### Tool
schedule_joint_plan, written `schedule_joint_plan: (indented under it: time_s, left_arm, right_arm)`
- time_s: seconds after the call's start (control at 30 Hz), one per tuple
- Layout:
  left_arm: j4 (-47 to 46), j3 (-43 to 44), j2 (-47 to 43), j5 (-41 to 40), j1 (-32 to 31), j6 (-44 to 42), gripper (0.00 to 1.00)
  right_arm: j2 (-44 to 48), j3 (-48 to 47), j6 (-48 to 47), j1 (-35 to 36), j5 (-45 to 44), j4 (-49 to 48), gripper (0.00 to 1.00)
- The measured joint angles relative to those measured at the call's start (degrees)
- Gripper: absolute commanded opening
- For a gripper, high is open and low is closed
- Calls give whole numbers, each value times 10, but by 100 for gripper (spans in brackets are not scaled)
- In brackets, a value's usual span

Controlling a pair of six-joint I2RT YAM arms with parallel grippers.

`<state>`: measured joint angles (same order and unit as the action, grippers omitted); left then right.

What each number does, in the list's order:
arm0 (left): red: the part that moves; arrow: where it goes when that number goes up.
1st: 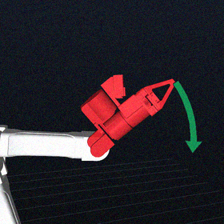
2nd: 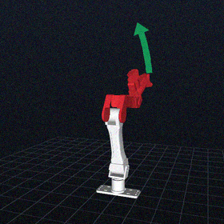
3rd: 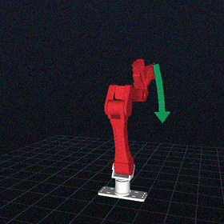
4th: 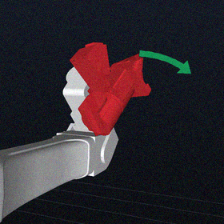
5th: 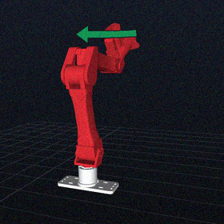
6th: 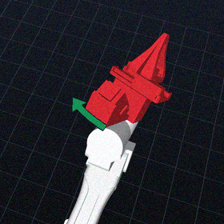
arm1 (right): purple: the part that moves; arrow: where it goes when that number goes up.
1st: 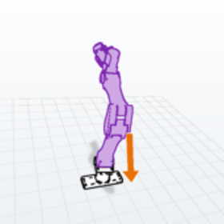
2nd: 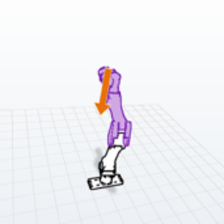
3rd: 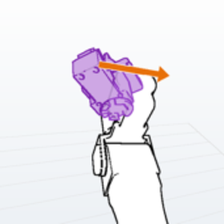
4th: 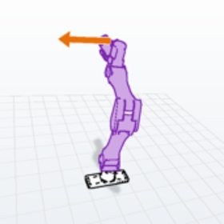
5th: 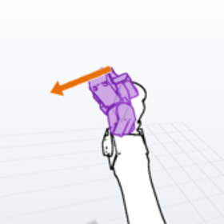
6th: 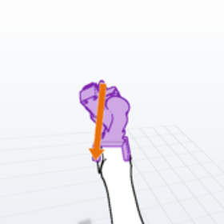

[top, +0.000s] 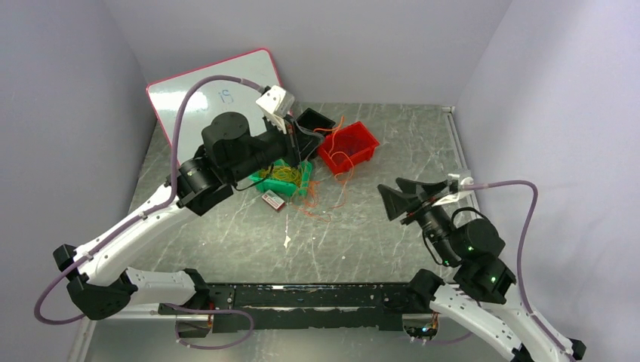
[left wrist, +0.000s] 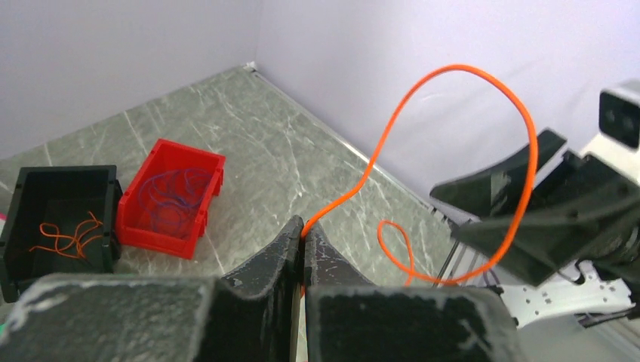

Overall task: Untangle the cables
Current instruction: Untie the cable.

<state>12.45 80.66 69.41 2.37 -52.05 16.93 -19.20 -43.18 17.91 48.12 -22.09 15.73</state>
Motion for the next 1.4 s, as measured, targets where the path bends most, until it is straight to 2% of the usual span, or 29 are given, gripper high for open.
schedule_joint_plan:
  time_s: [0.1,0.3,0.47,0.8,1.1,1.4]
  left_arm:
    - [11,25,7,-19,0,9,7]
    - [42,60,24,-59,0,25,7]
    - [55,71,33,-77,0,28,7]
    - [59,71,30,-82,0,19,7]
    - [66,71,29,-90,0,17,7]
    - [67,71,29,-93,0,16,7]
  right_arm:
    - [-3,23,-54,0,95,-42,61]
    - [-115,64,-137,0,304,-123,61]
    - [-155,108,-183,0,396,-188,60]
    - [-201,99,-257,0,395,-267,58]
    - [-230,90,-230,0,489,-356,61]
    - [-349,50,-207,1,423,-444,61]
